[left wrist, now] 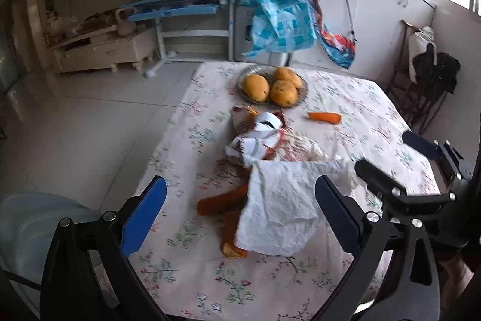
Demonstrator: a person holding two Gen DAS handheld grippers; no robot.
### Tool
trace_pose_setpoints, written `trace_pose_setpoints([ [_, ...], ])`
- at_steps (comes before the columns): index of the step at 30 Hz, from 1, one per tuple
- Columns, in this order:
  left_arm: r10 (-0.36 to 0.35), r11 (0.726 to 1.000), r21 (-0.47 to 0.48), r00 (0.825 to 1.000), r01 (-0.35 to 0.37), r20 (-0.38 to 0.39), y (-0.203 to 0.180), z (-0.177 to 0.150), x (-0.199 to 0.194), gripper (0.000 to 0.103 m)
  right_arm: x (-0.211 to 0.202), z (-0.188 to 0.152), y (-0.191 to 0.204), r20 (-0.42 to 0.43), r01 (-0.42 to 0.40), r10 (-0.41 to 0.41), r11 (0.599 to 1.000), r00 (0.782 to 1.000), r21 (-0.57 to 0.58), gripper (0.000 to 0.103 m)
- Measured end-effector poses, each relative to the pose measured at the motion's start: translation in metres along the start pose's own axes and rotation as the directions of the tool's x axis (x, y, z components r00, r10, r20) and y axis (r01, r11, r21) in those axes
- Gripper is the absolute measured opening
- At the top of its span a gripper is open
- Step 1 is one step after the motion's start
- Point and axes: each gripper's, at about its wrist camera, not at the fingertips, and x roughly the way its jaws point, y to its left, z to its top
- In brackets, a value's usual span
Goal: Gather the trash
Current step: 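Move the right tool toward the white tissue on the table, then grasp the white tissue with the right tool and lift it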
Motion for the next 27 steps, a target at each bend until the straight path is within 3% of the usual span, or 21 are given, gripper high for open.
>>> trace_pose_setpoints([
  [6,0.112,0.992,-0.05,0.993,-0.114,-0.048,0.022,0.0,0.014,0.096,0.018,-0.003,0.022,-0.071,-0.073,0.069,0.996,0.995,-0.056,0.095],
  [13,0.137,0.989,-0.038,0.987,-0.14,-0.08,0.027,-0.002,0.024,0.096,0.043,-0.015,0.044,-0.176,-0.127,0.104,0.985,0.979,-0.12,0.092],
  [14,0.142,0.989,-0.032,0.986,-0.145,-0.082,0.027,-0.003,0.025,0.096,0.045,-0.016,0.044,-0.189,-0.139,0.116,0.983,0.975,-0.118,0.088],
  [16,0.152,0.988,-0.025,0.984,-0.155,-0.092,0.028,-0.004,0.027,0.096,0.049,-0.017,0.041,-0.223,-0.157,0.131,0.982,0.966,-0.103,0.056],
  [19,0.159,0.985,-0.048,0.981,-0.165,-0.109,0.033,-0.005,0.029,0.096,0.049,-0.016,0.032,-0.238,-0.162,0.138,0.984,0.961,-0.081,0.026],
  [22,0.17,0.982,-0.062,0.979,-0.177,-0.111,0.036,-0.005,0.03,0.096,0.04,-0.014,0.021,-0.205,-0.145,0.13,0.988,0.97,-0.061,0.008],
  [27,0.185,0.981,-0.038,0.977,-0.19,-0.102,0.032,-0.006,0.031,0.096,0.028,-0.011,-0.005,-0.173,-0.115,0.113,0.993,0.978,-0.004,0.007],
])
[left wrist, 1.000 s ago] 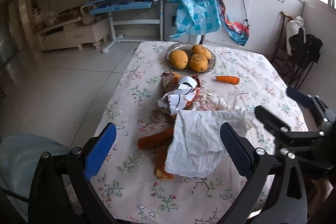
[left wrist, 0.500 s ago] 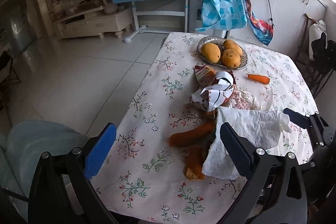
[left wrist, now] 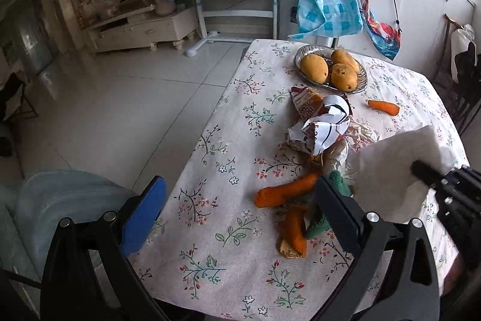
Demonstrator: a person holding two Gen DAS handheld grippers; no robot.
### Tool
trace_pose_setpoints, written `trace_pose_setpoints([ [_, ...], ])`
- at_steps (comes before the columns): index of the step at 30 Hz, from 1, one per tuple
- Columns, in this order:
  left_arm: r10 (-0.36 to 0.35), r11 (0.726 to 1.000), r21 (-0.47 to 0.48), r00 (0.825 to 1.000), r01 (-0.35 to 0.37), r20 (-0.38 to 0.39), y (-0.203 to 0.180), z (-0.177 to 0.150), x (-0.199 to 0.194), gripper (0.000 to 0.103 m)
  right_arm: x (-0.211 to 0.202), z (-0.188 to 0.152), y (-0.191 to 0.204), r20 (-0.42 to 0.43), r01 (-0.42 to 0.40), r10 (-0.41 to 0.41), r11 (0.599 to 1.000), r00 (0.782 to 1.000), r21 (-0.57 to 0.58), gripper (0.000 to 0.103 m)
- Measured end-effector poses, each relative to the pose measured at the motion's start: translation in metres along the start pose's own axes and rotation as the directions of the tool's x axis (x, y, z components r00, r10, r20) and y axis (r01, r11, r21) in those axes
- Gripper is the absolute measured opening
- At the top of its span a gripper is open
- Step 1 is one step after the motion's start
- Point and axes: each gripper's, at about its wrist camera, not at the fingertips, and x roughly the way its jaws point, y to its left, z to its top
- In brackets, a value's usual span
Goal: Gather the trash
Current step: 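Grasp the white tissue with the right tool and lift it, then grasp the green cloth with the left tool while the right tool holds the tissue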
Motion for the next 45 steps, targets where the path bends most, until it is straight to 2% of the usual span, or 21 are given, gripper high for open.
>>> trace_pose_setpoints([
  [4,0.015,0.999,0.031,1.0,-0.015,0.016,-0.006,0.0,-0.003,0.096,-0.003,-0.001,-0.009,0.002,0.018,-0.018,1.0,1.0,0.015,0.007],
  [7,-0.005,0.999,0.035,1.0,0.005,0.013,-0.006,-0.001,-0.004,0.096,-0.004,0.0,-0.014,0.001,0.018,-0.018,1.0,1.0,0.022,0.007],
  [30,-0.035,0.998,0.051,0.999,0.035,0.003,-0.011,-0.003,-0.008,0.096,-0.015,-0.002,-0.006,0.012,-0.008,0.009,1.0,1.0,-0.023,0.007],
  [41,-0.066,0.998,0.016,0.997,0.067,-0.038,-0.005,-0.004,0.007,0.096,-0.023,-0.004,-0.016,0.007,0.02,-0.02,1.0,1.0,-0.016,0.007],
  [45,-0.103,0.994,0.031,0.993,0.105,-0.059,-0.014,-0.006,0.014,0.096,-0.027,-0.005,-0.024,0.008,0.023,-0.023,1.0,1.0,0.004,0.007],
])
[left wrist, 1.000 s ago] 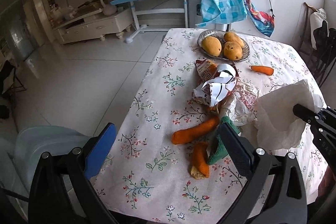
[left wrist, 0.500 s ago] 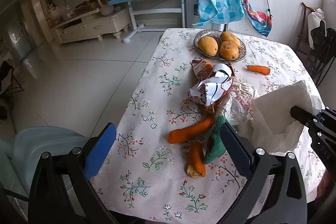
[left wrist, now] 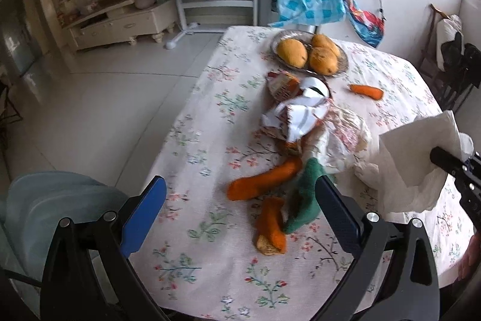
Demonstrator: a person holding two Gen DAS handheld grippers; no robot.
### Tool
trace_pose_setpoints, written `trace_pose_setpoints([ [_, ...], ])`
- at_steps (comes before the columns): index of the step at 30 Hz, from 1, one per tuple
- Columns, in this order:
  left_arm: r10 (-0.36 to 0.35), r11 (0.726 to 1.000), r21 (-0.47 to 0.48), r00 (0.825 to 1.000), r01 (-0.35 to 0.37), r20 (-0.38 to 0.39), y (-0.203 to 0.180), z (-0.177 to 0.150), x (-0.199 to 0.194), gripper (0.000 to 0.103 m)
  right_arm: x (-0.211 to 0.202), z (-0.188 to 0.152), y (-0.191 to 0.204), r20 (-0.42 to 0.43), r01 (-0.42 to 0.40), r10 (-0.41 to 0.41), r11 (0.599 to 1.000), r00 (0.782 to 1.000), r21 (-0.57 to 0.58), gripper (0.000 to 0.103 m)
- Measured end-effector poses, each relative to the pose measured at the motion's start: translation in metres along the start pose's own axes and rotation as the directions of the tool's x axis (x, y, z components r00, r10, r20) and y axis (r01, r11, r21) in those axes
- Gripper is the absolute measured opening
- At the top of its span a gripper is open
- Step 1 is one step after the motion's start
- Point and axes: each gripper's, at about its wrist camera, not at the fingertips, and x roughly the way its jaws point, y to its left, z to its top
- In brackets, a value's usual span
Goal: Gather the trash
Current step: 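Grasp the green cloth with the left tool while the right tool holds the tissue, then carry the tissue over the yellow basin and open the right tool while the left tool holds the cloth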
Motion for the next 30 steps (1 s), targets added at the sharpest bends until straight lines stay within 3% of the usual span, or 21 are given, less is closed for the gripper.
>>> trace_pose_setpoints([
  [10,-0.103,0.994,0.035,0.994,0.104,-0.034,-0.029,-0.002,0.019,0.096,-0.008,-0.003,-0.012,0.007,-0.015,0.015,1.0,1.0,0.026,0.007],
  [12,-0.121,0.991,0.054,0.993,0.121,-0.01,-0.033,-0.004,0.016,0.084,-0.009,-0.003,-0.013,0.008,-0.018,0.018,0.999,1.0,0.029,0.007],
  [14,-0.104,0.989,0.103,0.995,0.104,-0.007,-0.042,-0.007,0.017,0.06,-0.01,-0.004,-0.013,0.01,-0.019,0.019,0.999,1.0,0.031,0.008],
  [17,-0.122,0.981,0.148,0.992,0.126,-0.039,-0.053,-0.013,0.023,0.034,-0.01,-0.004,-0.013,0.011,-0.022,0.022,0.999,1.0,0.033,0.008],
  [24,-0.145,0.966,0.212,0.989,0.15,-0.036,-0.067,-0.021,0.02,0.023,-0.01,-0.004,-0.013,0.011,-0.021,0.021,0.999,1.0,0.034,0.008],
  [30,-0.237,0.961,0.14,0.971,0.239,-0.03,-0.055,-0.016,0.012,0.021,-0.009,-0.004,-0.013,0.008,-0.02,0.02,0.999,1.0,0.037,0.008],
])
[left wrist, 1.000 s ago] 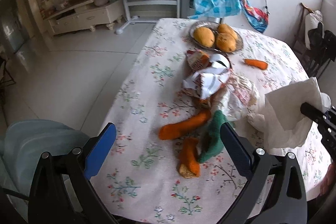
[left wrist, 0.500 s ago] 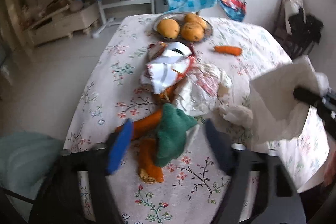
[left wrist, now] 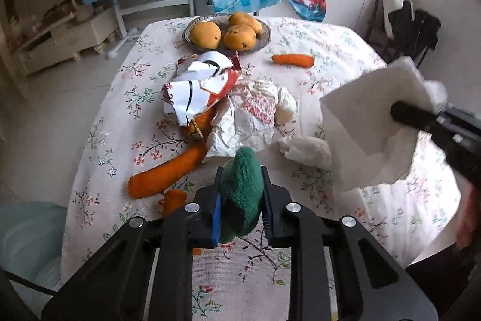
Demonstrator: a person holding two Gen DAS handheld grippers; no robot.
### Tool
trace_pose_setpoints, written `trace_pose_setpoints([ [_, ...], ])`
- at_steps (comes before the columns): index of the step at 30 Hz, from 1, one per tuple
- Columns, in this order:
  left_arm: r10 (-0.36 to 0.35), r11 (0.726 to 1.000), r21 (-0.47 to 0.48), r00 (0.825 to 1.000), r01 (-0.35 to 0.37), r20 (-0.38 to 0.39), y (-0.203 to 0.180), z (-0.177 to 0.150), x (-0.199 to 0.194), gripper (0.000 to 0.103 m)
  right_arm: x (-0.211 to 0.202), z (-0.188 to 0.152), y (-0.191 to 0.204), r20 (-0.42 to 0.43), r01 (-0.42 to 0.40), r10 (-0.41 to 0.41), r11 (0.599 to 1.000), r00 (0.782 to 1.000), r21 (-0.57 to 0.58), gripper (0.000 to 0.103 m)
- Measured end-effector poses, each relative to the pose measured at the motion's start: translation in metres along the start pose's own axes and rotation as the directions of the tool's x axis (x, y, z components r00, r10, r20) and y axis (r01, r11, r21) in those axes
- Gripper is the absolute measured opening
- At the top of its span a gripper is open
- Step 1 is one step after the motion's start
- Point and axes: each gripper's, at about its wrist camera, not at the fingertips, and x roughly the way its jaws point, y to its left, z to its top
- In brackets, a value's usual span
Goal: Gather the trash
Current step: 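Carry the tissue over the yellow basin and open the right tool while the left tool holds the cloth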
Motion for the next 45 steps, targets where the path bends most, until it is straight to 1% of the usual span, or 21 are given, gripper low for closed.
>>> trace_pose_setpoints([
  [3,-0.04,0.999,-0.03,0.999,0.04,0.021,0.006,0.002,-0.006,0.021,0.0,0.0,0.001,0.003,0.0,0.0,1.0,1.0,-0.001,0.008],
  [8,-0.056,0.997,-0.057,0.997,0.059,0.044,0.011,0.002,-0.014,0.021,0.0,0.001,0.0,0.003,0.001,-0.001,1.0,1.0,0.0,0.008],
  [12,-0.028,0.999,-0.036,0.998,0.03,0.058,0.01,0.002,-0.021,0.021,-0.001,0.002,-0.002,0.008,-0.001,0.001,1.0,1.0,0.004,0.008],
  [17,0.011,0.999,-0.034,0.998,-0.009,0.061,0.013,0.0,-0.027,0.021,-0.007,0.003,-0.01,0.022,-0.016,0.015,0.999,1.0,0.037,0.008],
  [25,0.075,0.997,-0.005,0.992,-0.075,0.1,0.014,0.001,-0.042,0.021,-0.009,0.002,-0.009,0.03,-0.018,0.017,0.999,0.999,0.036,0.008],
  [35,0.115,0.992,0.04,0.983,-0.122,0.142,0.006,0.001,-0.054,0.021,-0.014,0.001,-0.006,0.045,-0.027,0.025,0.999,0.999,0.028,0.008],
  [41,0.13,0.989,0.054,0.978,-0.14,0.162,0.003,-0.001,-0.063,0.021,-0.031,-0.001,-0.002,0.073,-0.06,0.057,0.998,0.996,0.033,0.008],
  [45,0.142,0.987,0.044,0.975,-0.152,0.17,0.005,-0.005,-0.074,0.021,-0.046,-0.011,0.009,0.087,-0.114,0.11,0.993,0.99,0.034,0.008],
])
